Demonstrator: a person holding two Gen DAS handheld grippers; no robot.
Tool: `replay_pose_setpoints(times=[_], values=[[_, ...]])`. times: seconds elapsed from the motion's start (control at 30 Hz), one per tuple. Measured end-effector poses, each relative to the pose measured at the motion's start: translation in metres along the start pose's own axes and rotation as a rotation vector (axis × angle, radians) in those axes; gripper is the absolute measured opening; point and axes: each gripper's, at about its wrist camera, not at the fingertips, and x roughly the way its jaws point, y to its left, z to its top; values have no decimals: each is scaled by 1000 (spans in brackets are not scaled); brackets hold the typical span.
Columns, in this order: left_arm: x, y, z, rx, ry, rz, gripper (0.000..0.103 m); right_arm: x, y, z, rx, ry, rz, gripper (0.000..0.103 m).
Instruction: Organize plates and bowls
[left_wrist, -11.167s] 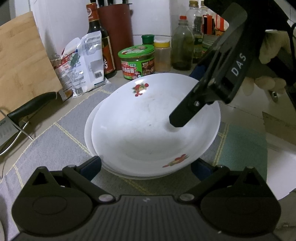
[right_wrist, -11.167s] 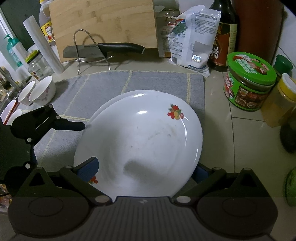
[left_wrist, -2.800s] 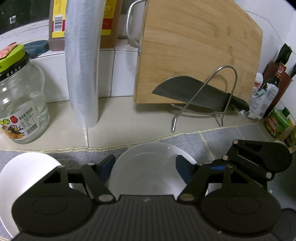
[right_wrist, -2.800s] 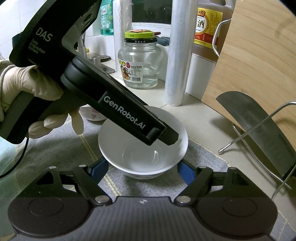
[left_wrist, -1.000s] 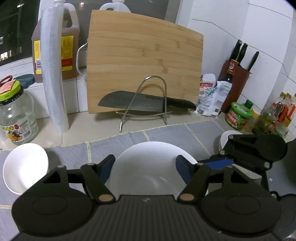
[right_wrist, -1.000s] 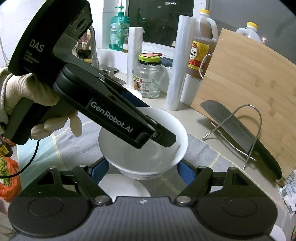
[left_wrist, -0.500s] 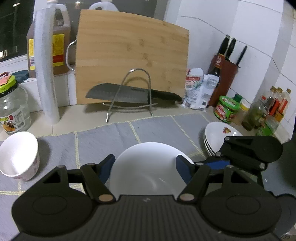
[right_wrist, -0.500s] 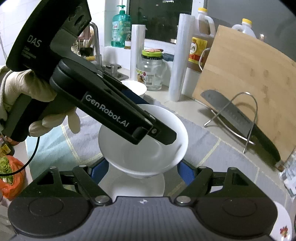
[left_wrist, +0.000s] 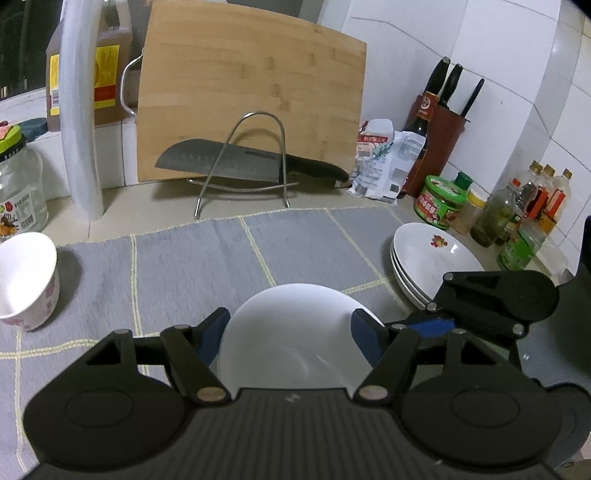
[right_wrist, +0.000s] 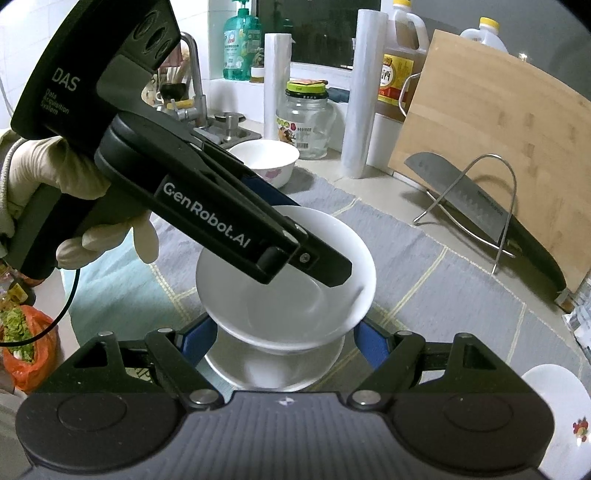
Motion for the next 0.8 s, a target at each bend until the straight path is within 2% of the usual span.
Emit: replay_pose_setpoints(times=[0.8], values=[[7, 0, -17, -31, 34, -11, 71, 6, 2, -8, 21, 46, 31, 85]])
